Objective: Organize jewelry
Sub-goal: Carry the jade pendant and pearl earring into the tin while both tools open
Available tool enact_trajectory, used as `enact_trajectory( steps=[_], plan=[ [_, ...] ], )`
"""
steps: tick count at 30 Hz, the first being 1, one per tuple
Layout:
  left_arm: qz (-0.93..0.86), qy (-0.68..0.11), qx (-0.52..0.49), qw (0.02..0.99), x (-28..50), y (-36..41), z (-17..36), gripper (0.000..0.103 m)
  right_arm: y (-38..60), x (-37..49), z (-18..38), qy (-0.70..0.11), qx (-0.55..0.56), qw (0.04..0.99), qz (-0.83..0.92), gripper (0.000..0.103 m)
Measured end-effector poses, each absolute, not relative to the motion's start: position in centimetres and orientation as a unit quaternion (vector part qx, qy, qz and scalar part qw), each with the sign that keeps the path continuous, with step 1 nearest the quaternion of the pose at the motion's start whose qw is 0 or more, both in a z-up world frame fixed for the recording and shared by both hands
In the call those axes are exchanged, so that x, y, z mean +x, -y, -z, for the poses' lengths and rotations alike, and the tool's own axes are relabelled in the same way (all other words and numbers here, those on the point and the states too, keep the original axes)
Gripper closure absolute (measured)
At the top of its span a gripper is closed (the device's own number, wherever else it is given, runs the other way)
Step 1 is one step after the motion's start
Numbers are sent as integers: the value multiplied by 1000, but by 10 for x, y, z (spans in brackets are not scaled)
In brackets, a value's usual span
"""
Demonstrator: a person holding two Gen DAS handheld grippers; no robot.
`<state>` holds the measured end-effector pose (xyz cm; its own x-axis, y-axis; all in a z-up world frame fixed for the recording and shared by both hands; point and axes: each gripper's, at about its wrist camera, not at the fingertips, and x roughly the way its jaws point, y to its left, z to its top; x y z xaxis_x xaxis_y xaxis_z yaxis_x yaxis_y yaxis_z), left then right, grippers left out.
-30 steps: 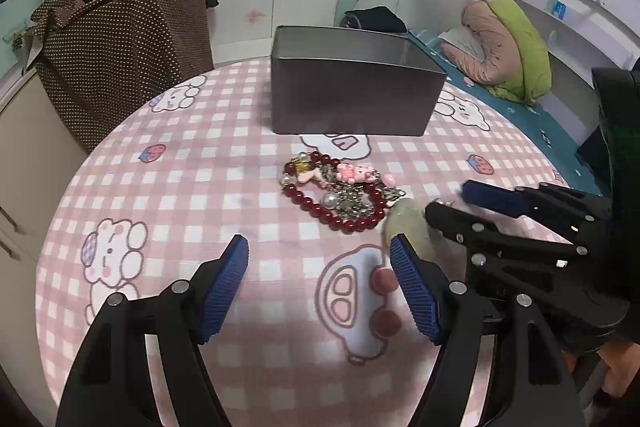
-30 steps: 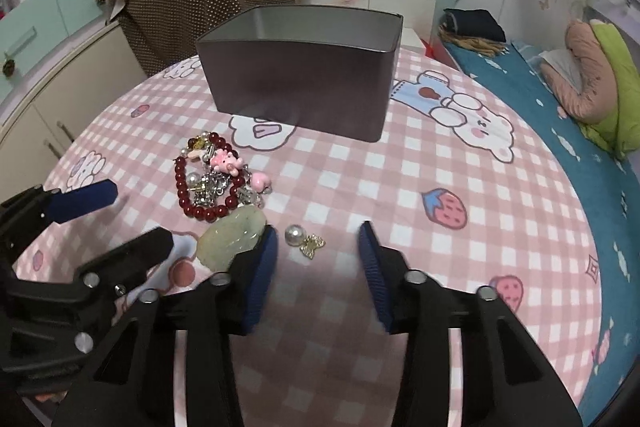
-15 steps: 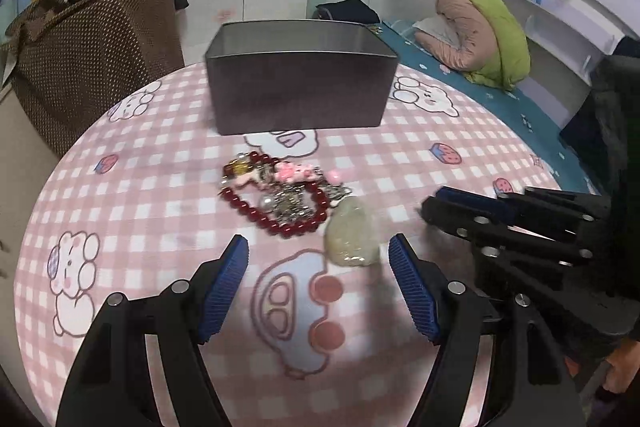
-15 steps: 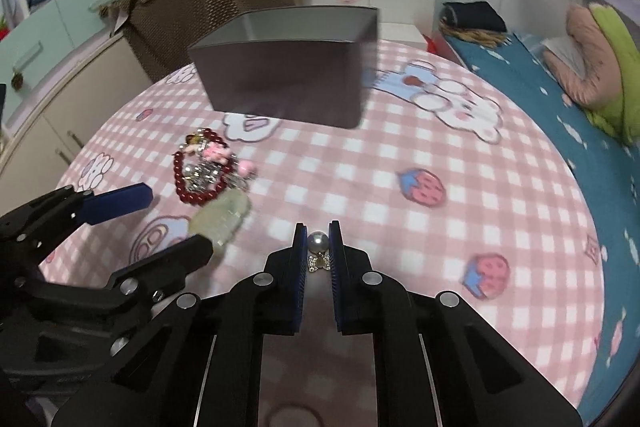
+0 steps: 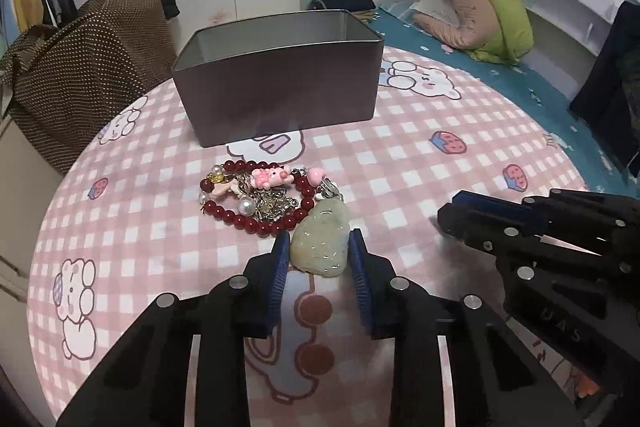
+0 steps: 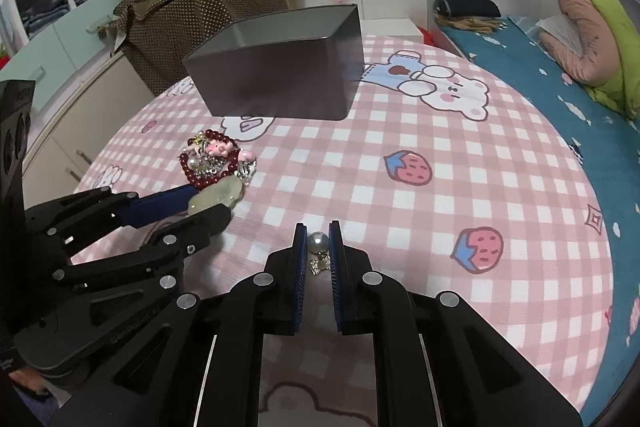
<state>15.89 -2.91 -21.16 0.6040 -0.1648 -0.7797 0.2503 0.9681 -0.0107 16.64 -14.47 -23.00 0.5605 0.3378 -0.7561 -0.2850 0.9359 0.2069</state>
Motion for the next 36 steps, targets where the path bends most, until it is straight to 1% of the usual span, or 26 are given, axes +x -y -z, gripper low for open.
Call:
enact_trajectory(
  steps=[5, 10, 22, 28, 32, 36],
  plan=[
    [147, -440, -10, 886, 159, 10, 209, 75, 140, 165, 227, -430, 34, 883, -182, 91],
    [168, -432, -44, 885, 156, -2, 198, 75, 137, 166, 217, -421, 42, 885, -194, 91],
    [179, -394, -60, 900, 164, -16, 160, 75, 127, 179, 182, -391, 58, 892, -218, 91],
    [184, -365, -78, 909, 186, -28, 125, 75, 122, 200, 153, -365, 64, 902, -220, 91],
    [176, -343, -77, 919, 207, -33, 100, 75, 121, 221, 138, -357, 90, 901, -229, 91],
    [155, -356, -57, 920, 239, -30, 100, 75, 123, 254, 139, -373, 140, 888, -232, 91]
  ],
)
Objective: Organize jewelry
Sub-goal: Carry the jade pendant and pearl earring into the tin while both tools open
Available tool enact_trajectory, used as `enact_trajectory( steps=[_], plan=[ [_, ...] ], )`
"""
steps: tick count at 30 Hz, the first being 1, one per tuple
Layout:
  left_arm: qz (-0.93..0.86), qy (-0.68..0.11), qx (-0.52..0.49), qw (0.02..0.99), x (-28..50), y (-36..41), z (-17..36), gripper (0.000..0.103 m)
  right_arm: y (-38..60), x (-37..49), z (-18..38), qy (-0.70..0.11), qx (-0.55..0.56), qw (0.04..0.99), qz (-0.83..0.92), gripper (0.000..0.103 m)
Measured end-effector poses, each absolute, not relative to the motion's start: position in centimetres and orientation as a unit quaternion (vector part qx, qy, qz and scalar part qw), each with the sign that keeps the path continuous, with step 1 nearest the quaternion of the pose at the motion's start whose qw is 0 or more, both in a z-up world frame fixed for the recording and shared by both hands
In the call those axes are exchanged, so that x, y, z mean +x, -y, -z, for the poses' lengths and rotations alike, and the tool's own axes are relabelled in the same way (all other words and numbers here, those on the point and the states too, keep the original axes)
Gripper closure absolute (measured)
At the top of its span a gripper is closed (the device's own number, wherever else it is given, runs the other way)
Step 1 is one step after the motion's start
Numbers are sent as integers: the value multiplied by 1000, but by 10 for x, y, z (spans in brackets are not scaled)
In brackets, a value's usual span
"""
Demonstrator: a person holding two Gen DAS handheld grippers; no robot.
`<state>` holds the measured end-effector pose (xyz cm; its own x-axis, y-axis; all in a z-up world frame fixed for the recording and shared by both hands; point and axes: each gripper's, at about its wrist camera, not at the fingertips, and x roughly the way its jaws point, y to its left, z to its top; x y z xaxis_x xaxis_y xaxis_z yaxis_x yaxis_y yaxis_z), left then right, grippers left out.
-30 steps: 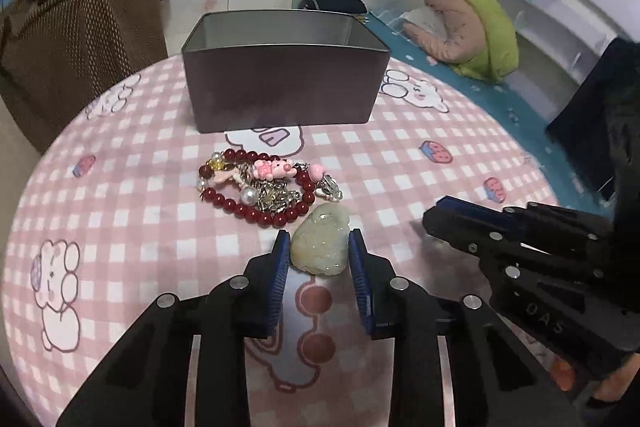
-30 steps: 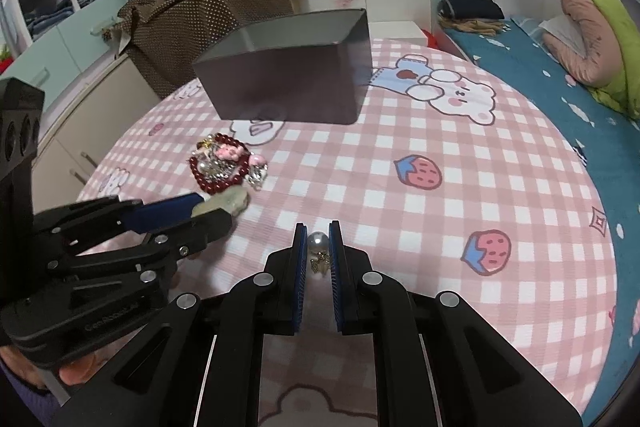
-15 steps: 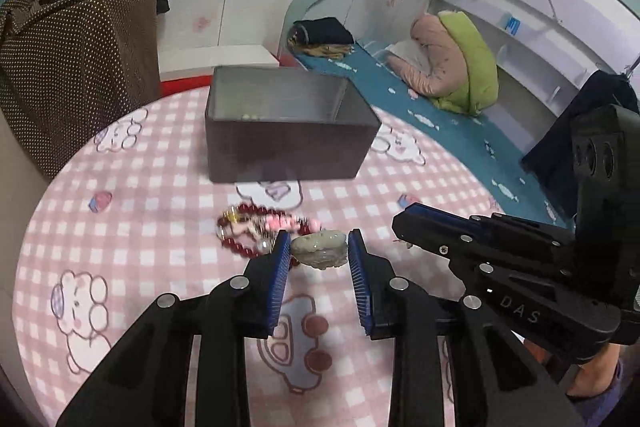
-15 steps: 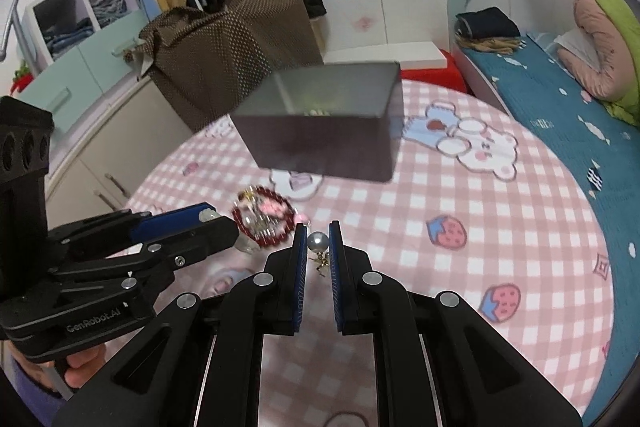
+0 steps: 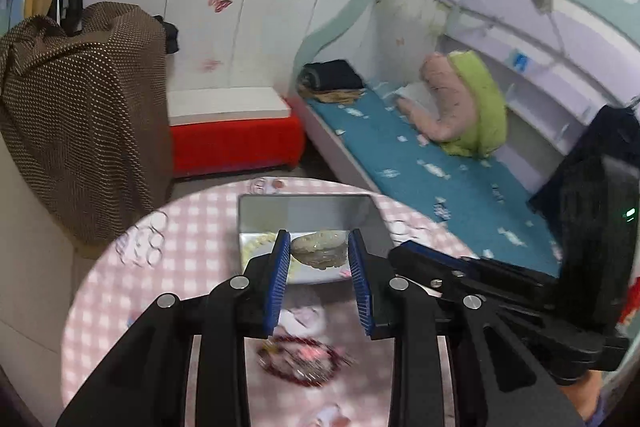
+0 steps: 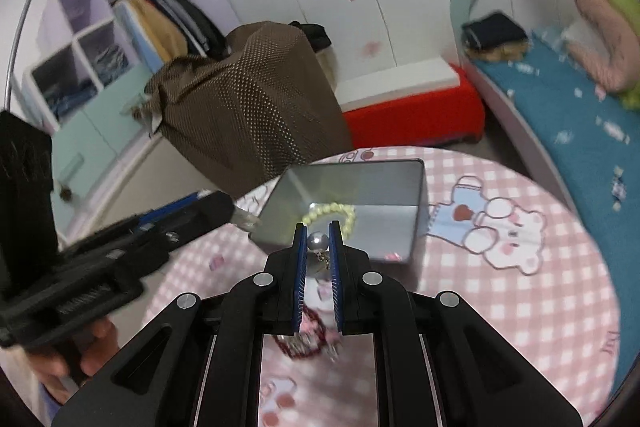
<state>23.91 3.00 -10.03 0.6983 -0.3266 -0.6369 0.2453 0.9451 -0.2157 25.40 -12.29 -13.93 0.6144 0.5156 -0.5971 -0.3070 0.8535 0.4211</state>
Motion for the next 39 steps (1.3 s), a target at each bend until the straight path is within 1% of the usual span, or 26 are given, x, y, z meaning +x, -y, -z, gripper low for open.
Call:
enact_trajectory(
  steps=[9, 15, 20, 22, 23, 30, 33, 39],
  plan=[
    [135, -415, -44, 899, 279, -27, 140, 75, 110, 289, 163, -411, 132, 878, -205, 91],
    [124, -428, -37, 895, 286, -26, 155, 74, 108, 292, 176, -422, 130, 875, -200, 91],
    [124, -426, -40, 895, 285, -26, 156, 74, 109, 294, 180, -425, 132, 874, -196, 91],
    [122, -422, -40, 897, 284, -26, 154, 63, 110, 294, 181, -427, 134, 873, -195, 91],
    [121, -420, -39, 899, 283, -26, 153, 62, 110, 294, 182, -428, 136, 872, -195, 91],
    [122, -419, -45, 899, 277, -29, 152, 61, 115, 290, 181, -425, 146, 872, -195, 89],
    [121, -414, -46, 901, 272, -31, 149, 53, 118, 289, 178, -423, 152, 873, -191, 89],
    [124, -394, -54, 909, 258, -38, 132, 42, 122, 276, 166, -412, 151, 877, -196, 89]
  ],
)
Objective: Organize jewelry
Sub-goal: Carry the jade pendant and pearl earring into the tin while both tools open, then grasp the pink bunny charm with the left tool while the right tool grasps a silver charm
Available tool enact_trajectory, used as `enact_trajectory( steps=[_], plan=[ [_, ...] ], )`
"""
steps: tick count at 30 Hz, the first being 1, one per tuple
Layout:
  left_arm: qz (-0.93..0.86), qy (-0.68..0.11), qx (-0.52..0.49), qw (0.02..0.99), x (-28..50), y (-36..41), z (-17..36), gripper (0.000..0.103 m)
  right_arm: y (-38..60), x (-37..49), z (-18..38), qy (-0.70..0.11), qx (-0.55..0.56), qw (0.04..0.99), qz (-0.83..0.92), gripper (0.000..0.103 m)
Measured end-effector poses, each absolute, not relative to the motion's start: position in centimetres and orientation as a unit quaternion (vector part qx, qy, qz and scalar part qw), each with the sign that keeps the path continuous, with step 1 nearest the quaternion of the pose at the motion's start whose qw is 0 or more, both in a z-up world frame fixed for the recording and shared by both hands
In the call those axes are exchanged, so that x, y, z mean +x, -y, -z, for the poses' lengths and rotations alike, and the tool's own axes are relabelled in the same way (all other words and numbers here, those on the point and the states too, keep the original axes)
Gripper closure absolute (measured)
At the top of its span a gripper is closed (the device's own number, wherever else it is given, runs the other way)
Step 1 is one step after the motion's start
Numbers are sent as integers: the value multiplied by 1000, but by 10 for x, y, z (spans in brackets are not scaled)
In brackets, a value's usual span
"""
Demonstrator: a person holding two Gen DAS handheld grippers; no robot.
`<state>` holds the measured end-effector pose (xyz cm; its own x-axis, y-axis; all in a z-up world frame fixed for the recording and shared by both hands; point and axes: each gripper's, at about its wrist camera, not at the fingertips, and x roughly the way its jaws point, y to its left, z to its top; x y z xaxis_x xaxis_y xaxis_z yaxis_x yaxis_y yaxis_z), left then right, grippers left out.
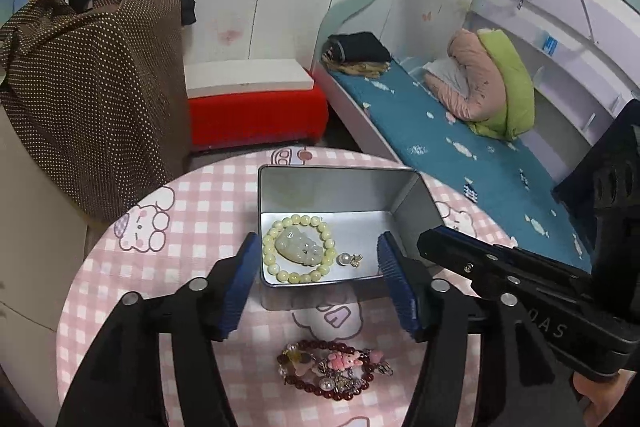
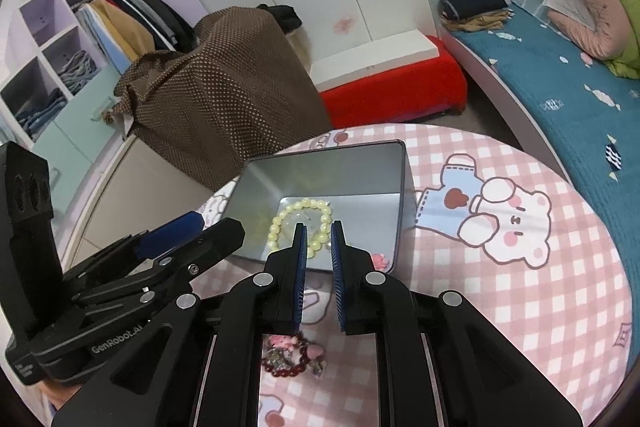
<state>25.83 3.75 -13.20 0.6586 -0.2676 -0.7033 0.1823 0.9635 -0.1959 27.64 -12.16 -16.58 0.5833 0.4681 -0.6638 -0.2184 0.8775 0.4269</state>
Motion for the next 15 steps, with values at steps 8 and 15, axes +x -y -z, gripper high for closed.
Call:
enact_trajectory(
  steps=[8, 15],
  plan=[
    [118, -359, -35, 925, 220, -44, 114, 31, 118, 243, 148, -389, 110, 894, -193, 66],
    [96, -347, -21, 933, 191, -55, 122, 27, 117, 215, 156, -385, 75, 901, -184, 60]
  ],
)
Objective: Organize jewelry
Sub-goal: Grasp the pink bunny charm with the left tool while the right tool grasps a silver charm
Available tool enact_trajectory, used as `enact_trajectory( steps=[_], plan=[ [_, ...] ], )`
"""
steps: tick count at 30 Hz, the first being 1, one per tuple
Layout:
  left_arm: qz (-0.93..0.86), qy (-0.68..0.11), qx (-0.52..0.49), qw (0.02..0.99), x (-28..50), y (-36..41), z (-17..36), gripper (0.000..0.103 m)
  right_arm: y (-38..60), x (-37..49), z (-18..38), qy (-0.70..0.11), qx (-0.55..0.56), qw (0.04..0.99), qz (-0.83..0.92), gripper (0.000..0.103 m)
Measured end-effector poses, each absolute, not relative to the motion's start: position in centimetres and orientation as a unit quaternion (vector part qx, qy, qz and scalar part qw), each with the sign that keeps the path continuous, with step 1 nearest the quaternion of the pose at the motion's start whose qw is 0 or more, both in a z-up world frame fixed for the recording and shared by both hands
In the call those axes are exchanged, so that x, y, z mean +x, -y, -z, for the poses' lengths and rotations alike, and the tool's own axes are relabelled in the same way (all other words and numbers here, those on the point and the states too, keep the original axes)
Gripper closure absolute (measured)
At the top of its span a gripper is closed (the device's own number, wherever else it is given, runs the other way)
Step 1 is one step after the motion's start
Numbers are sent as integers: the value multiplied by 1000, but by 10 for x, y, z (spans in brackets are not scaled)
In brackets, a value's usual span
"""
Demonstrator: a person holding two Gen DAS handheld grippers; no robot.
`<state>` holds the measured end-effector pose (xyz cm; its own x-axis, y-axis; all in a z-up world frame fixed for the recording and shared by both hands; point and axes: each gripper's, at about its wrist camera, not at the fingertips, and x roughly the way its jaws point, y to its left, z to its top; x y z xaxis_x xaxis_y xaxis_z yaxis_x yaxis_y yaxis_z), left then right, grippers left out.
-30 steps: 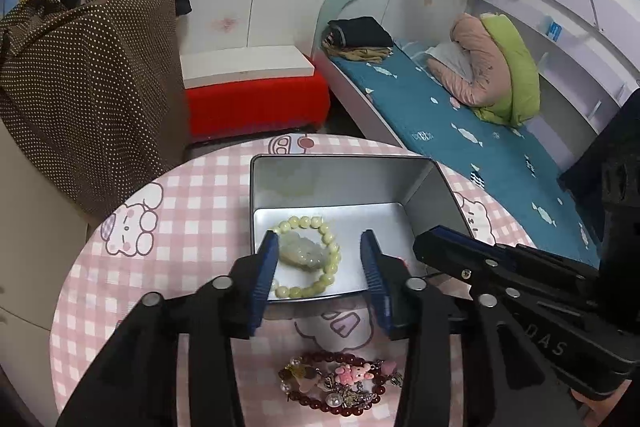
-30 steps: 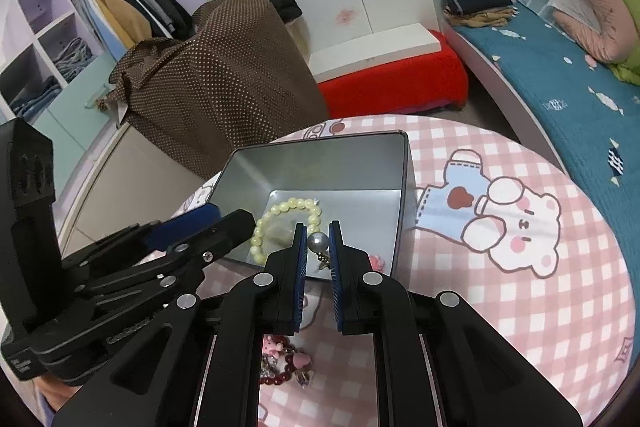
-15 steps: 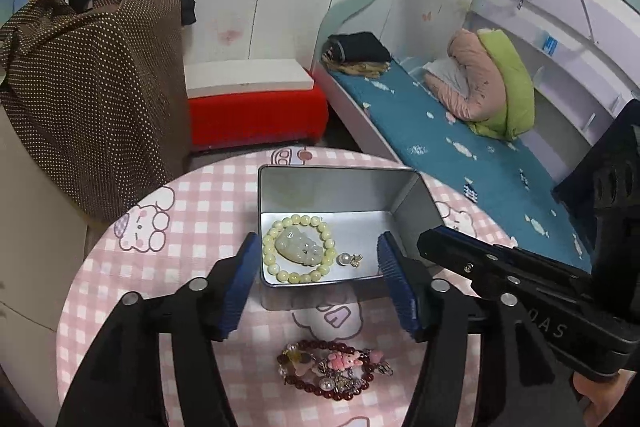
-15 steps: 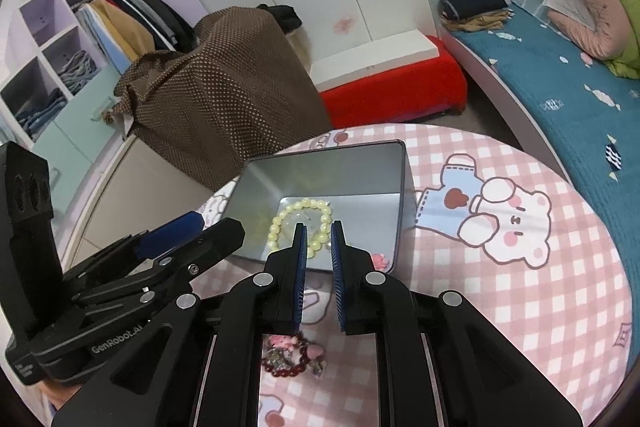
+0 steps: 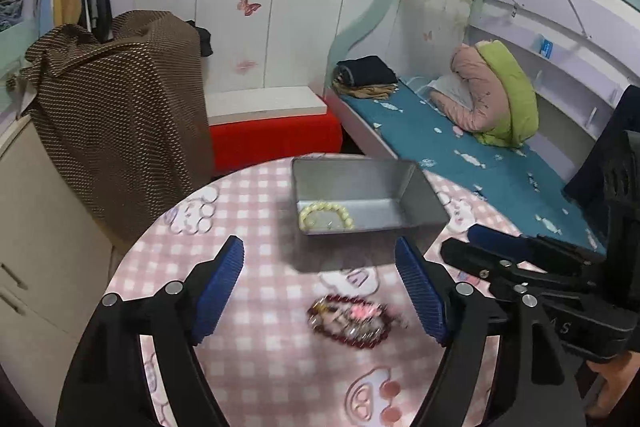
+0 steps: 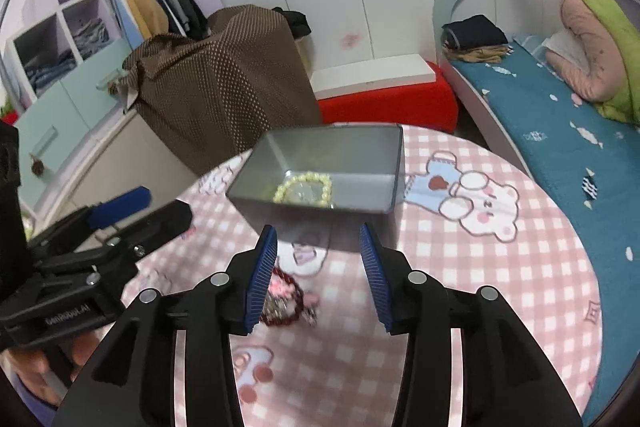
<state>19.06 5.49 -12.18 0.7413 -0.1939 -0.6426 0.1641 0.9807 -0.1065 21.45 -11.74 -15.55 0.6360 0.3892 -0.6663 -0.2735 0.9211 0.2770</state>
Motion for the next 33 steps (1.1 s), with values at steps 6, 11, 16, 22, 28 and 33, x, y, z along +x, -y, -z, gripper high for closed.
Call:
enact_trajectory(
  steps=[6, 11, 16, 22, 28, 33],
  plan=[
    [77, -357, -17, 931, 175, -62, 145, 28, 114, 202, 176, -399, 45, 900, -171, 60],
    [71, -376, -23, 924, 172, -66, 168, 28, 104, 201, 193, -417, 33, 891, -174, 60],
    [70, -392, -18, 917, 169, -63, 188, 27, 98, 202, 215, -434, 12, 885, -166, 60],
    [72, -400, -22, 913, 171, -61, 199, 28, 86, 205, 224, -441, -12, 882, -168, 60],
    [77, -400, -23, 913, 175, -60, 201, 28, 74, 208, 228, -437, -45, 882, -168, 65],
    [80, -395, -19, 915, 177, -58, 200, 28, 68, 208, 228, -431, -58, 881, -188, 88]
  ],
)
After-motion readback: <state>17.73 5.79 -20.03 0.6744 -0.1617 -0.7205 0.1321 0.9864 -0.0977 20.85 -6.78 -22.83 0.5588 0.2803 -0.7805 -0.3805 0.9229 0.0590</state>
